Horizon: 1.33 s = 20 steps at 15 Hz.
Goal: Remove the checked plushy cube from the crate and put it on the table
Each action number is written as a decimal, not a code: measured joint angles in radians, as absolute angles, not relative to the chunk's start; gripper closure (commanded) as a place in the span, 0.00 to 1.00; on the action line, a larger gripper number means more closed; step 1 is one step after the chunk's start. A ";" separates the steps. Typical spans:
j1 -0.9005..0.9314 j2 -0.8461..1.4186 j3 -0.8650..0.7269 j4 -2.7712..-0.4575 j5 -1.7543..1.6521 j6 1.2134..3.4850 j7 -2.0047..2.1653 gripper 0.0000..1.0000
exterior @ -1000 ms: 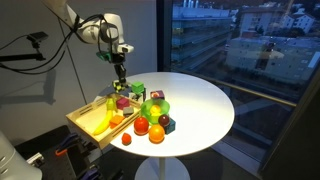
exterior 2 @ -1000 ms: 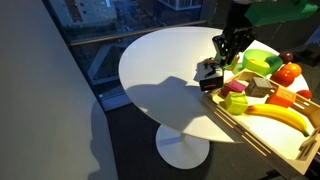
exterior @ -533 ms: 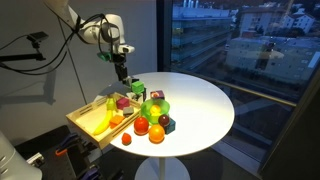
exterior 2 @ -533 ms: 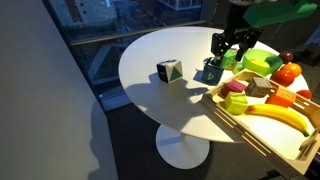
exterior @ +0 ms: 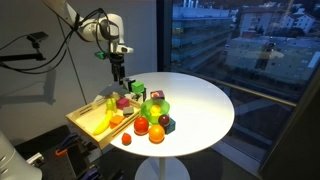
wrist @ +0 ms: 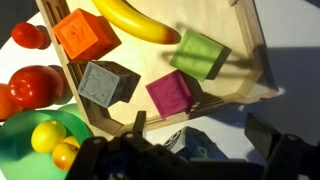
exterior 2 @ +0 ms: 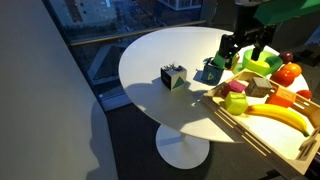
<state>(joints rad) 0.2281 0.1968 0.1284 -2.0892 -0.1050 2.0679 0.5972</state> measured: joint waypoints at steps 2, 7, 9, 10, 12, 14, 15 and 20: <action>0.228 0.185 0.128 -2.089 -0.105 2.023 0.577 0.00; 0.222 0.154 0.128 -2.094 -0.105 1.950 0.488 0.00; 0.216 0.138 0.128 -2.099 -0.105 1.927 0.440 0.00; 0.212 0.128 0.128 -2.101 -0.105 1.914 0.416 0.00; 0.204 0.105 0.127 -2.110 -0.105 1.888 0.374 0.00; 0.195 0.074 0.127 -2.127 -0.105 1.866 0.342 0.00; 0.191 0.057 0.127 -2.136 -0.105 1.856 0.329 0.00; 0.180 -0.050 0.127 -2.202 -0.105 1.835 0.293 0.00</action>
